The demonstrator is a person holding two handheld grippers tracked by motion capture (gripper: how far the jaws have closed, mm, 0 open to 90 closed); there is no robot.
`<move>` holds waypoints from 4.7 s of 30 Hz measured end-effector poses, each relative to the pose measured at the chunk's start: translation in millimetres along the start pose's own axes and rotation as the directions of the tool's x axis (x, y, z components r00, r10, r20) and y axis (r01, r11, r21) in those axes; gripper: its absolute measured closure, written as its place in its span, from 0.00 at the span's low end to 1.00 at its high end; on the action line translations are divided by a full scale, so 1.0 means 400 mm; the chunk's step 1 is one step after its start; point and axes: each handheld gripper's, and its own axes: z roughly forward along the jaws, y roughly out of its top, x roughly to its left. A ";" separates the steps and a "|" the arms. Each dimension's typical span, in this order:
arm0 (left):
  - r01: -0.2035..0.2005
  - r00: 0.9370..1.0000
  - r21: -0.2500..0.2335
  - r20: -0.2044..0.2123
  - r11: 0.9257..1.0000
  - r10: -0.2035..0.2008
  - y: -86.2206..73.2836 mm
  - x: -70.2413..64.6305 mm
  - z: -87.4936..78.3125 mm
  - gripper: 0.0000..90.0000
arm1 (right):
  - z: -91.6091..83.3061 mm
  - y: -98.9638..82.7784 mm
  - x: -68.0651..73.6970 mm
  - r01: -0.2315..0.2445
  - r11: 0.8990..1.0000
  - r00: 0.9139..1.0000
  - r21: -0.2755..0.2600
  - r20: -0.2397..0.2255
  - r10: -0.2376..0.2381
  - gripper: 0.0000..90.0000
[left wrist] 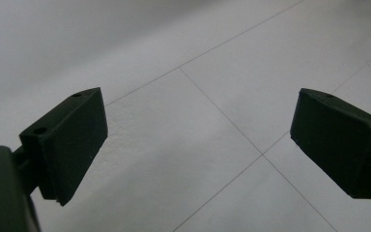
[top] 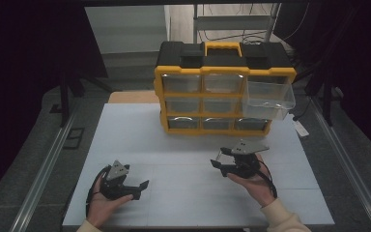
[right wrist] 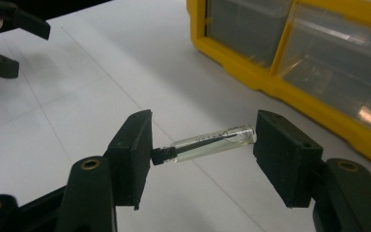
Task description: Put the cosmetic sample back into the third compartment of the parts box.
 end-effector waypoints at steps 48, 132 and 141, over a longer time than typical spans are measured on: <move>0.003 1.000 -0.006 0.004 1.000 -0.003 0.000 -0.002 -0.002 0.08 | -0.111 0.129 0.032 0.060 0.983 0.996 -0.173 0.069 -0.048 0.45; 0.001 1.000 -0.006 0.010 1.000 -0.001 0.004 0.001 0.002 0.08 | -0.270 0.393 -0.062 0.087 0.937 0.976 -0.340 0.216 -0.013 0.45; 0.002 1.000 -0.002 0.011 1.000 -0.002 0.005 0.000 0.005 0.08 | -0.292 0.389 -0.114 0.072 0.946 0.957 -0.317 0.290 0.024 0.45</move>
